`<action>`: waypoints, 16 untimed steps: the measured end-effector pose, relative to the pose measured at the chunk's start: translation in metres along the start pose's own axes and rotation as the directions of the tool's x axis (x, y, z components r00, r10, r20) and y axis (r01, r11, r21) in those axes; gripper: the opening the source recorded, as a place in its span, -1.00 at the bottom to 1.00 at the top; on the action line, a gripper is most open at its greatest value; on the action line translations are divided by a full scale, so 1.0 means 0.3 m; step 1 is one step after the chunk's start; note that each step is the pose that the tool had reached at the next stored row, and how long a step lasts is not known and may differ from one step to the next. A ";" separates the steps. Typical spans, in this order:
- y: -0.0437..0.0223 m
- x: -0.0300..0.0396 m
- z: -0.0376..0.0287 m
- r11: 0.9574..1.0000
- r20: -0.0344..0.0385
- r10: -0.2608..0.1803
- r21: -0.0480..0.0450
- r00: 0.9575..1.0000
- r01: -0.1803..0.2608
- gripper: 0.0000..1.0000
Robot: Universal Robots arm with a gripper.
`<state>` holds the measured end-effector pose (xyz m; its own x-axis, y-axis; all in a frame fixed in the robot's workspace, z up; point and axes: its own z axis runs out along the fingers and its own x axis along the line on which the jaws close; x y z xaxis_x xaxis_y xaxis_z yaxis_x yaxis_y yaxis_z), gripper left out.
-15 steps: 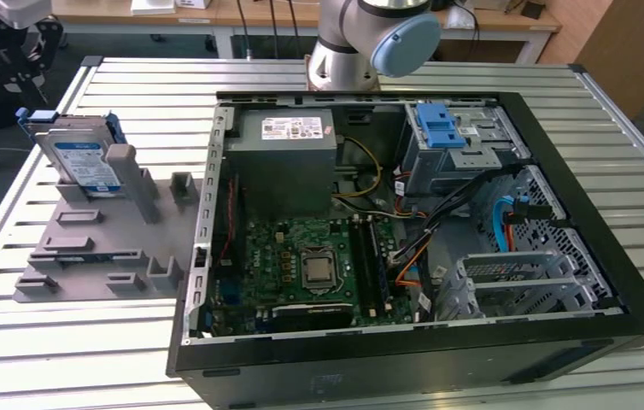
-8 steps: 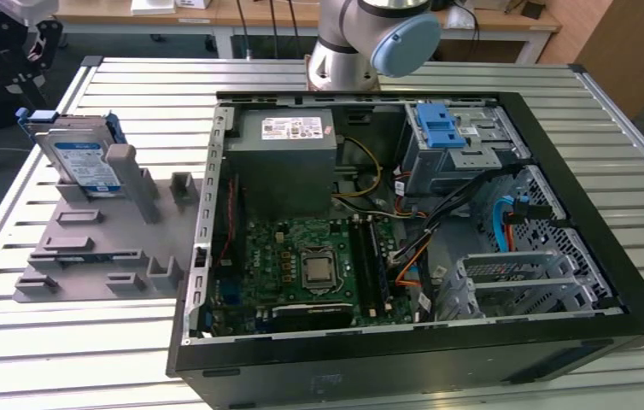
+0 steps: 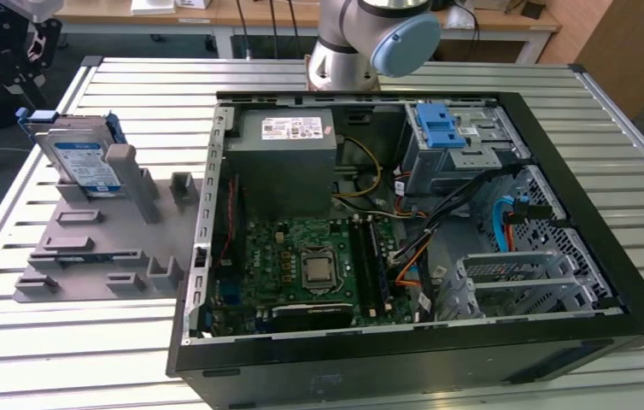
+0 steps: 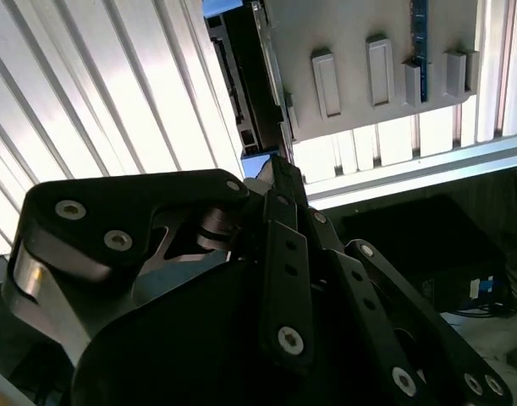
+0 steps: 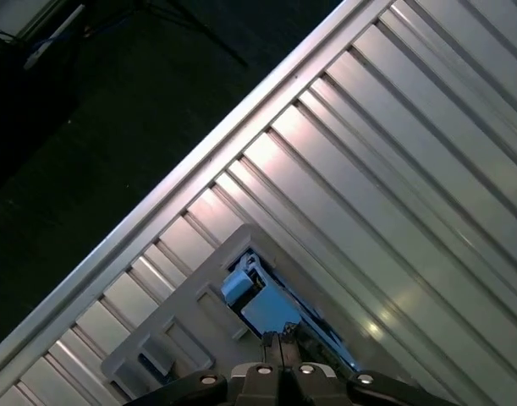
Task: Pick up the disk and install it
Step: 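Pick up the disk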
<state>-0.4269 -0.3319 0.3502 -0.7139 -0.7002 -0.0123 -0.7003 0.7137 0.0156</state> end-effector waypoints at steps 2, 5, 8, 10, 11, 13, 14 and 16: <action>0.000 0.000 0.000 1.000 0.000 -0.006 0.000 1.000 0.006 -0.79; 0.000 0.000 0.000 1.000 0.000 -0.007 0.000 1.000 0.007 -0.79; 0.000 0.000 0.000 1.000 0.000 -0.008 0.000 1.000 0.008 -0.79; 0.000 0.000 0.000 1.000 0.000 -0.008 0.000 1.000 0.008 -0.79; 0.000 0.000 0.000 1.000 0.000 -0.008 0.000 1.000 0.008 -0.79; 0.000 0.000 0.000 1.000 0.000 -0.010 0.000 1.000 0.010 -0.79; 0.000 0.000 0.000 1.000 0.000 -0.014 0.000 1.000 0.014 -0.79; 0.000 0.000 0.001 0.999 -0.001 -0.043 0.000 0.999 0.043 -0.79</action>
<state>-0.4268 -0.3319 0.3500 -0.6832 -0.7301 -0.0122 -0.7302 0.6830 0.0155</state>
